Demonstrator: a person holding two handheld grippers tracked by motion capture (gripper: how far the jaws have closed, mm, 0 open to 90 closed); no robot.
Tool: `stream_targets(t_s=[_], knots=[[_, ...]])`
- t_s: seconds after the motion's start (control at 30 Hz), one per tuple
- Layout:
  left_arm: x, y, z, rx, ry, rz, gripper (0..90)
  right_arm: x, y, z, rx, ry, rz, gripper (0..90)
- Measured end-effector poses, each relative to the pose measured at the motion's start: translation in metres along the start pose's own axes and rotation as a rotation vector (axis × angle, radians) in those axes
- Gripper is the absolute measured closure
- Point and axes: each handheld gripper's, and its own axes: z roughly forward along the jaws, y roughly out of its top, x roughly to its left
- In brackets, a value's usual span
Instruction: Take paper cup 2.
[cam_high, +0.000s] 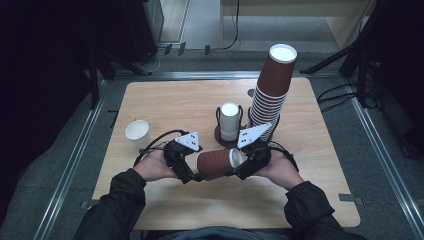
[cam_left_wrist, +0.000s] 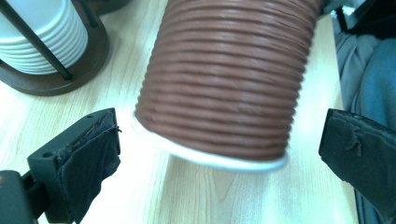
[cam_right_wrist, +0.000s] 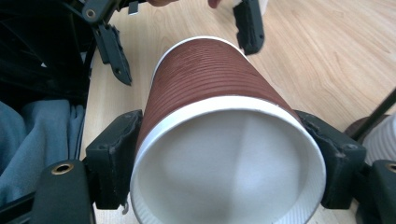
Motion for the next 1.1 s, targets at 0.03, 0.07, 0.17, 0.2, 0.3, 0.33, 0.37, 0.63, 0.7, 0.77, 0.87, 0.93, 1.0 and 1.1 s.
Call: stream_targets(t_s=[0.03, 0.07, 0.17, 0.2, 0.3, 0.33, 0.37, 0.63, 0.7, 0.77, 0.87, 0.93, 1.0, 1.1], knots=[[0.0, -0.001, -0.001, -0.004, 0.0, -0.003, 0.0, 0.0, 0.0, -0.001, -0.004, -0.001, 0.003, 22.3], [0.0, -0.001, -0.002, -0.013, -0.001, -0.006, 0.0, 0.0, -0.001, -0.002, -0.014, 0.0, 0.006, 22.3], [0.0, -0.002, -0.005, -0.045, -0.013, -0.018, 0.0, -0.001, 0.0, -0.006, -0.049, 0.009, 0.005, 22.3], [0.001, -0.002, -0.005, -0.056, -0.016, -0.02, 0.0, 0.0, 0.0, -0.007, -0.056, 0.008, 0.006, 22.3], [0.002, -0.004, -0.005, -0.088, -0.03, -0.029, 0.0, 0.0, 0.0, -0.01, -0.084, 0.012, 0.007, 22.3], [0.002, -0.005, -0.005, -0.098, -0.031, -0.032, 0.0, 0.0, 0.001, -0.011, -0.096, 0.014, 0.011, 22.3], [0.002, -0.005, -0.004, -0.105, -0.034, -0.037, 0.0, 0.001, 0.001, -0.012, -0.106, 0.017, 0.01, 22.3], [0.001, -0.003, 0.0, -0.129, -0.056, -0.039, 0.0, 0.003, 0.005, -0.01, -0.166, 0.043, 0.009, 22.3], [0.001, -0.002, 0.001, -0.132, -0.061, -0.041, 0.0, 0.004, 0.007, -0.009, -0.174, 0.054, 0.013, 22.3], [0.001, -0.003, 0.001, -0.149, -0.088, -0.05, 0.0, 0.005, 0.007, -0.008, -0.192, 0.059, 0.012, 22.3], [0.001, -0.003, 0.0, -0.17, -0.098, -0.06, 0.0, 0.005, 0.008, -0.008, -0.213, 0.069, 0.019, 22.3], [0.001, -0.003, 0.001, -0.164, -0.095, -0.058, 0.0, 0.005, 0.008, -0.007, -0.229, 0.079, 0.029, 22.3], [0.0, -0.002, 0.002, -0.156, -0.087, -0.049, 0.0, 0.004, 0.008, -0.007, -0.245, 0.088, 0.039, 22.3], [-0.003, -0.001, 0.003, -0.142, -0.043, -0.027, 3.0, 0.004, 0.007, -0.005, -0.243, 0.091, 0.045, 22.4]])
